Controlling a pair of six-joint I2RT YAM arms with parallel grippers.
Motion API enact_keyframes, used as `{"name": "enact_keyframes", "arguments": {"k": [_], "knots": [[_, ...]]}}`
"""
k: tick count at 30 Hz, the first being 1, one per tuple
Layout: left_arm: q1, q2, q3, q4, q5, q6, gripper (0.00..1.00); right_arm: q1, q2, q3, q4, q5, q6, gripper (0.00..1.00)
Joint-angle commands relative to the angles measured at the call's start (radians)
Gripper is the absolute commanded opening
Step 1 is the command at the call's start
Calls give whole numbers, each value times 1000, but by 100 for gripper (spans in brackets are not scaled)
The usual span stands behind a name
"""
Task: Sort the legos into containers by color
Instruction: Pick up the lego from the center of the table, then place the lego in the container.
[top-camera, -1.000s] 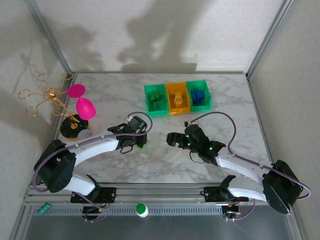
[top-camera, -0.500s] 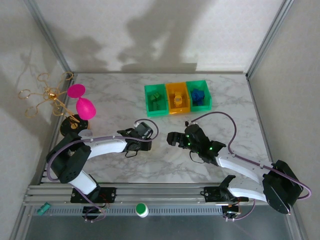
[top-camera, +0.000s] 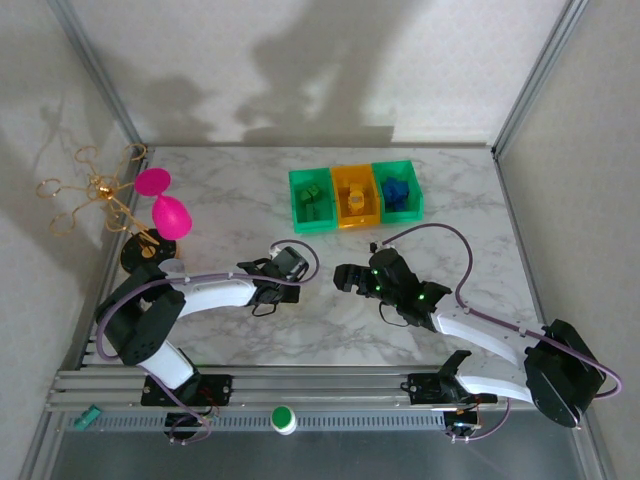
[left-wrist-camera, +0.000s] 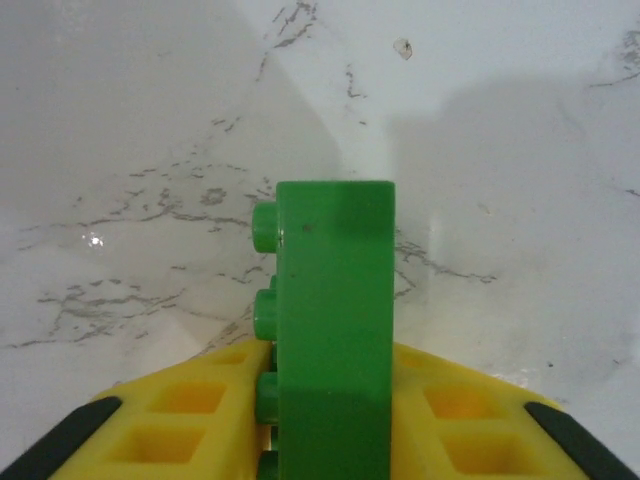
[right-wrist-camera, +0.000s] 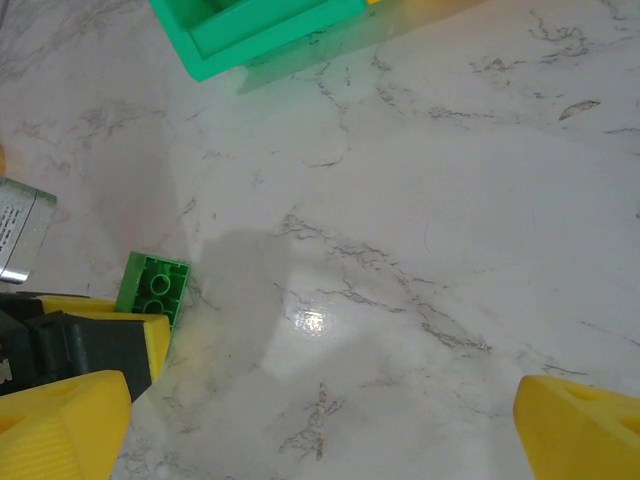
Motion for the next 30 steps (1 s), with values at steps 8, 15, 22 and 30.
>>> {"name": "enact_keyframes", "arguments": {"k": [8,15,22,30], "knots": [[-10,-78,123,-84,-78,-5,21,-39,-34,13,-9,17,-7,99],[-3,14,381,-153,-168,16,21,-96,-65,41,-17,8,-16,99],[46,166,615,-172,-227,28,21,-141,-57,70,-24,10,-22,99],[112,395,837,-189,-279,48,21,-154,-53,70,-7,0,-20,99]]}}
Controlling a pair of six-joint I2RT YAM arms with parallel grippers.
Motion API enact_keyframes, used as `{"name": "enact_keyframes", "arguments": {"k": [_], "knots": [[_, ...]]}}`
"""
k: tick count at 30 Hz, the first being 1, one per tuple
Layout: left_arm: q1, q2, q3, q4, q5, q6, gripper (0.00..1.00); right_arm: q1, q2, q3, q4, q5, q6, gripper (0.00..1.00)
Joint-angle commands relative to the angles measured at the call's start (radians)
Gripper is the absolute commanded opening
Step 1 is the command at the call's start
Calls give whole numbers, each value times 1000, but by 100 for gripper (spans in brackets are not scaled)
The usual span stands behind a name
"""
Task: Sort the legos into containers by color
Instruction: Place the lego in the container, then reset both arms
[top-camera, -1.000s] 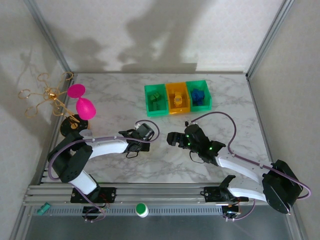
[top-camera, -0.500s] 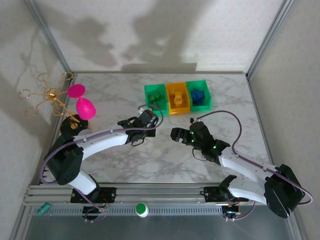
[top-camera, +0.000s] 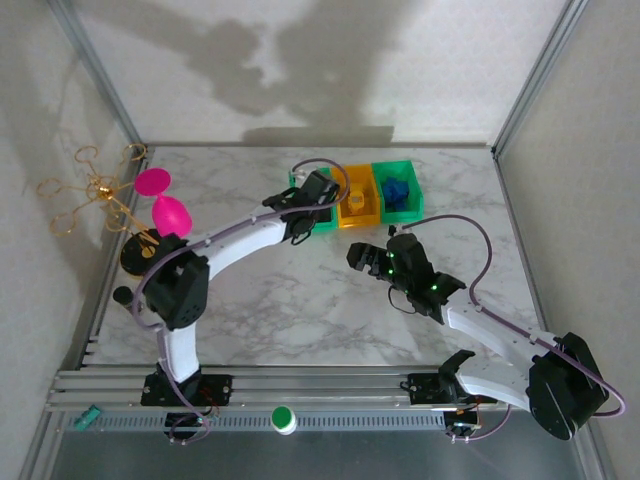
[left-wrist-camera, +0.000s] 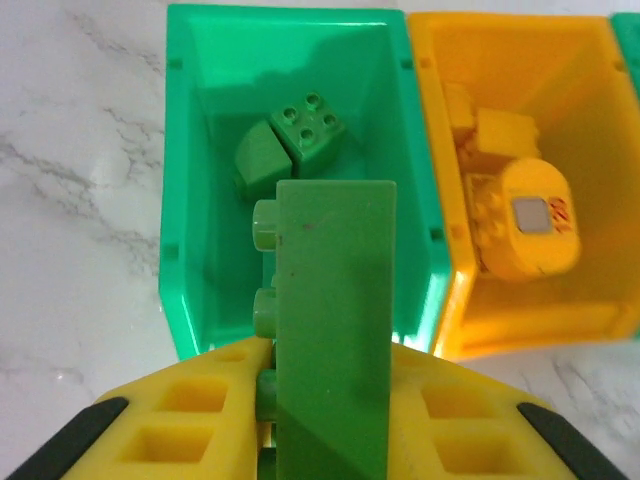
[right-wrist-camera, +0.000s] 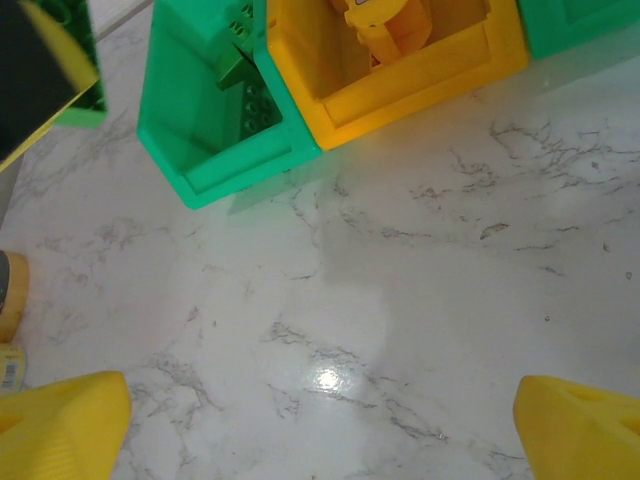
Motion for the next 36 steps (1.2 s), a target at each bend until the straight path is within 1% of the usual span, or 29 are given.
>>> {"name": "enact_keyframes", "arguments": {"k": [1,3,8,11,15,18,22,24,25,28,30,31,32,36], "knots": [[32,88,84,-39,-42,25,21,-10,-4,23,-2,5,-16,99],[50,140,130,-34,-27,29,21,-14,-8,19,-2,1,-16,99],[75,270,256,-60,-33,43,22,-24,-19,16,-11,4,-21,99],[79,316,302,-57,-19,57,23,-29,-23,13,-13,3,-23,99],[79,361,349,-90,-27,62,33,-38,-24,14,-16,5,-25,99],[80,355,354,-96,-23,69,43,-44,-26,12,-15,4,-28,99],[79,308,349,-110,-16,71,46,-66,-31,31,-40,29,-46,99],[79,239,318,-107,-22,64,49,-91,-39,57,-73,79,-69,99],[79,185,275,-85,-29,60,52,-110,-44,71,-91,115,-87,99],[82,-9,91,9,-74,46,65,-202,-53,107,-144,226,-128,99],[93,-130,-51,65,-104,33,80,-278,-64,107,-133,280,-160,99],[102,-198,-124,94,-122,24,91,-319,-67,104,-118,312,-179,99],[112,-264,-193,125,-141,22,99,-361,-66,99,-100,340,-203,99],[140,-494,-484,248,-253,58,100,-463,-24,62,20,485,-310,99]]}}
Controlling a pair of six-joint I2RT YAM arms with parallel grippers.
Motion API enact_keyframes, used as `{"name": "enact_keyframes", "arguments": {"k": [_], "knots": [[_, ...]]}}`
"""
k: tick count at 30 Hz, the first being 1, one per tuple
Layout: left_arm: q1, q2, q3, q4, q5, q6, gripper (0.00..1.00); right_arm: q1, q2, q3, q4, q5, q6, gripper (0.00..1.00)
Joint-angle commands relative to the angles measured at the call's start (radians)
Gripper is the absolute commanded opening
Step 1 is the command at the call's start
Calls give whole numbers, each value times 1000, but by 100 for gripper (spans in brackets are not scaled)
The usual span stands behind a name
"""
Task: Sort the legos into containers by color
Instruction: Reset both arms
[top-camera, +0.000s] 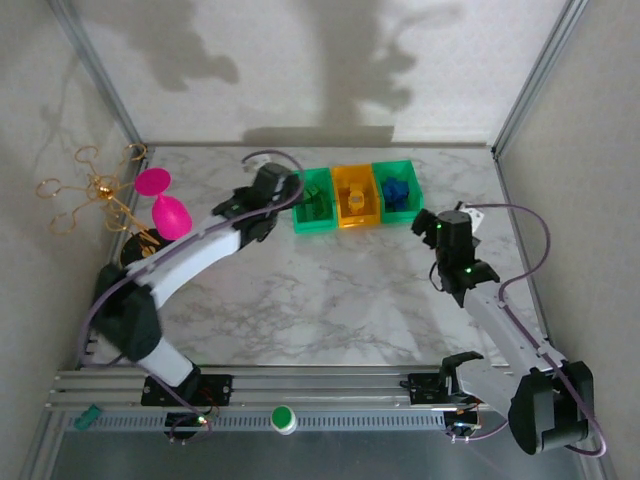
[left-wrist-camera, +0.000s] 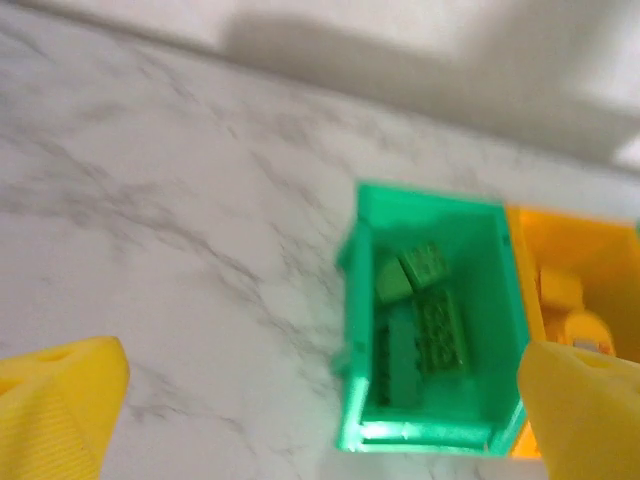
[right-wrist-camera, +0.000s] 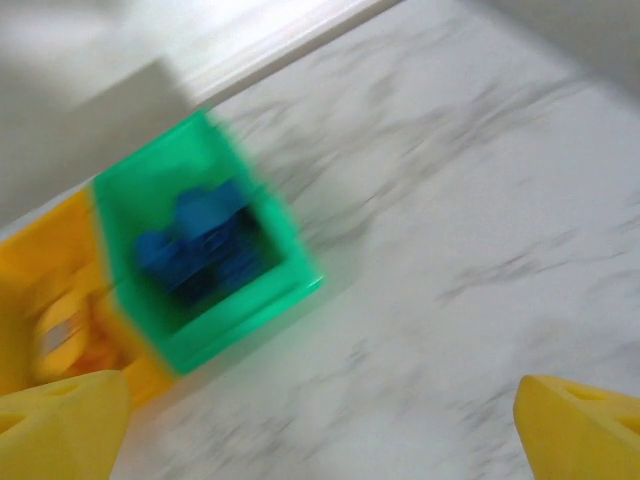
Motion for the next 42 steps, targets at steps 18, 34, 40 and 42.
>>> {"name": "enact_keyframes", "arguments": {"k": [18,34,40,42], "knots": [[416,-276,-1041,1323,-54,368,100,-183,371,-370,1126,-181,-468,99],[464,35,-1016,1576,111,405,99,-217,496,-452,1366,-335,-507,99],[464,32,-1015,1565,112,404,99,-216,497,-446,1355,-340,-509,99],[464,31,-1013,1567,112,405,99,-216,496,-449,1360,-340,-509,99]]}}
